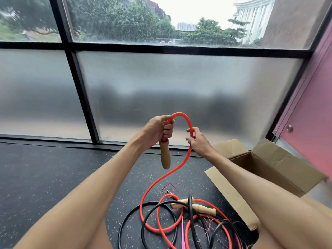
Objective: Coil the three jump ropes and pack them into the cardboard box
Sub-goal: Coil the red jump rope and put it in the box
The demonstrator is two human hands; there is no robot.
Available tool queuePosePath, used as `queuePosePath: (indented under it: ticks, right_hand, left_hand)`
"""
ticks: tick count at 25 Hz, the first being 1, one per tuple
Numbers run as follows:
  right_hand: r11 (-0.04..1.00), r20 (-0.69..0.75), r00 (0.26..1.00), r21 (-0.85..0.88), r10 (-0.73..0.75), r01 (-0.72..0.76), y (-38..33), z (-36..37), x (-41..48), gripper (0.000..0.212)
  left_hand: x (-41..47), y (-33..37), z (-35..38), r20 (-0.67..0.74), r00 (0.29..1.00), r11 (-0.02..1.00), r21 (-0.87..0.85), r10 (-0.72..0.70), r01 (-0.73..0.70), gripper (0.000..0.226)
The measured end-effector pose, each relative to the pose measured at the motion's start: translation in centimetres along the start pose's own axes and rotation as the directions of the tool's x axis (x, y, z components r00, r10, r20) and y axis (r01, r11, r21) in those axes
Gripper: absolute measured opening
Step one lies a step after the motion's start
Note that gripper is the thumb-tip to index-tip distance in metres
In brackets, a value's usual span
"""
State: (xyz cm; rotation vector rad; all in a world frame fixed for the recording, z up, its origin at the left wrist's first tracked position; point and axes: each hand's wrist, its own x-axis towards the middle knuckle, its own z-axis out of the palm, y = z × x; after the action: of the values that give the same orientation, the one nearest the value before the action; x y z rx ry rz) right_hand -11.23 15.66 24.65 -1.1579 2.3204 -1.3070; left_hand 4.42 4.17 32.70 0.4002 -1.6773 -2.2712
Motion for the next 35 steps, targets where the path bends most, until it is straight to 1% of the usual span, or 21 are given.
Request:
queuePosePath:
  ticks: [3,5,7,8,10,13,15,16,18,20,22,23,24,26,27,29,30,32,33,34,35]
  right_hand:
    - [0.987,0.113,0.984,0.064,0.136,-0.144,1.0,0.5,0.4,0.018]
    - [0.967,0.200,0.955,0.088,0.218,-0.239,1.8,1.2,0.3,0.021]
    - [0.955,0.290,0.925,0.090,0.247,-0.283,2.3,2.1,-0.1,0.023]
    - [0.957,0.316,0.918,0.084,0.238,-0.277,2.2,2.5,-0.4,0.019]
    - [0.965,0.323,0.927,0.110,0.192,-0.239,1.4,3.1,-1.1,0.009]
    - [0.953,0.316,0.937,0.203,0.153,-0.224,0.1,3.7,-1.9,0.015]
    - [0.933,0.347,0.926,0.259,0.150,-0.248,-0.8,3.9,-2.4,0.017]
    - [0.935,0.359,0.924,0.262,0.135,-0.238,-1.3,4.1,-2.6,0.016]
    - [0.976,0.334,0.940,0.170,0.074,-0.137,-2.2,4.5,-3.2,0.015]
    - [0.999,0.289,0.957,-0.007,-0.028,0.031,-2.8,5.1,-3.7,0.015]
    - [0.964,0.263,0.955,-0.188,-0.135,0.188,-2.9,5.5,-4.0,0.021]
    - [0.938,0.242,0.952,-0.246,-0.185,0.245,-3.0,5.6,-4.1,0.020]
    - [0.910,0.214,0.947,-0.291,-0.240,0.297,-3.1,5.6,-4.0,0.016]
    - [0.847,0.180,0.923,-0.367,-0.341,0.384,-3.5,5.2,-3.7,0.005]
    - [0.814,0.180,0.908,-0.401,-0.379,0.420,-3.6,4.9,-3.6,0.004]
    - [0.733,0.195,0.877,-0.487,-0.439,0.475,-3.8,4.4,-3.5,0.012]
    - [0.680,0.199,0.858,-0.536,-0.474,0.500,-3.8,4.3,-3.5,0.014]
    - [0.582,0.190,0.808,-0.604,-0.558,0.544,-3.9,4.1,-3.7,0.012]
    - [0.568,0.171,0.788,-0.604,-0.592,0.559,-4.0,3.9,-3.8,0.009]
    - [0.579,0.144,0.773,-0.583,-0.618,0.571,-4.2,3.6,-3.9,0.009]
    - [0.596,0.111,0.762,-0.555,-0.638,0.580,-4.3,3.3,-4.0,0.014]
  left_hand:
    - [0.4,0.3,1.2,0.064,0.997,0.998,-0.061,0.032,-0.028,0.026]
    - [0.8,0.1,1.7,0.060,0.994,0.993,-0.086,0.088,-0.083,0.024]
    - [1.1,-0.3,1.6,0.035,0.988,0.985,-0.097,0.148,-0.144,0.024]
    - [1.2,-0.5,1.4,0.014,0.984,0.979,-0.103,0.178,-0.175,0.023]
    - [1.4,-0.7,0.9,-0.050,0.969,0.961,-0.123,0.244,-0.248,0.019]
    - [1.9,-0.8,-0.7,-0.139,0.927,0.925,-0.107,0.348,-0.363,0.010]
    - [2.0,-1.0,-1.7,-0.174,0.896,0.905,-0.046,0.409,-0.422,0.008]
    - [2.0,-1.2,-2.2,-0.196,0.877,0.894,0.006,0.439,-0.447,0.008]
    - [2.1,-1.7,-2.9,-0.245,0.828,0.863,0.175,0.504,-0.474,0.009]
    - [2.1,-2.2,-3.3,-0.262,0.775,0.804,0.356,0.575,-0.476,0.009]
    - [2.2,-2.7,-3.7,-0.250,0.726,0.721,0.521,0.641,-0.458,0.009]
    - [2.3,-3.1,-3.9,-0.221,0.713,0.660,0.619,0.666,-0.425,0.009]
    - [2.3,-3.5,-4.2,-0.174,0.716,0.585,0.717,0.676,-0.378,0.010]
    - [2.5,-4.3,-5.0,-0.070,0.752,0.416,0.864,0.656,-0.283,0.012]
    - [2.4,-4.6,-5.4,-0.029,0.779,0.340,0.910,0.626,-0.239,0.013]
    - [2.2,-4.9,-6.0,0.015,0.845,0.211,0.966,0.535,-0.151,0.014]
    - [2.1,-4.8,-6.1,0.017,0.876,0.168,0.979,0.481,-0.111,0.016]
    - [1.6,-4.4,-5.8,-0.024,0.922,0.145,0.989,0.385,-0.035,0.019]
    - [1.6,-4.1,-5.8,-0.058,0.934,0.155,0.988,0.352,0.003,0.020]
    - [1.5,-3.8,-5.9,-0.093,0.942,0.176,0.984,0.323,0.037,0.022]
    - [1.5,-3.5,-6.0,-0.124,0.947,0.199,0.978,0.297,0.065,0.023]
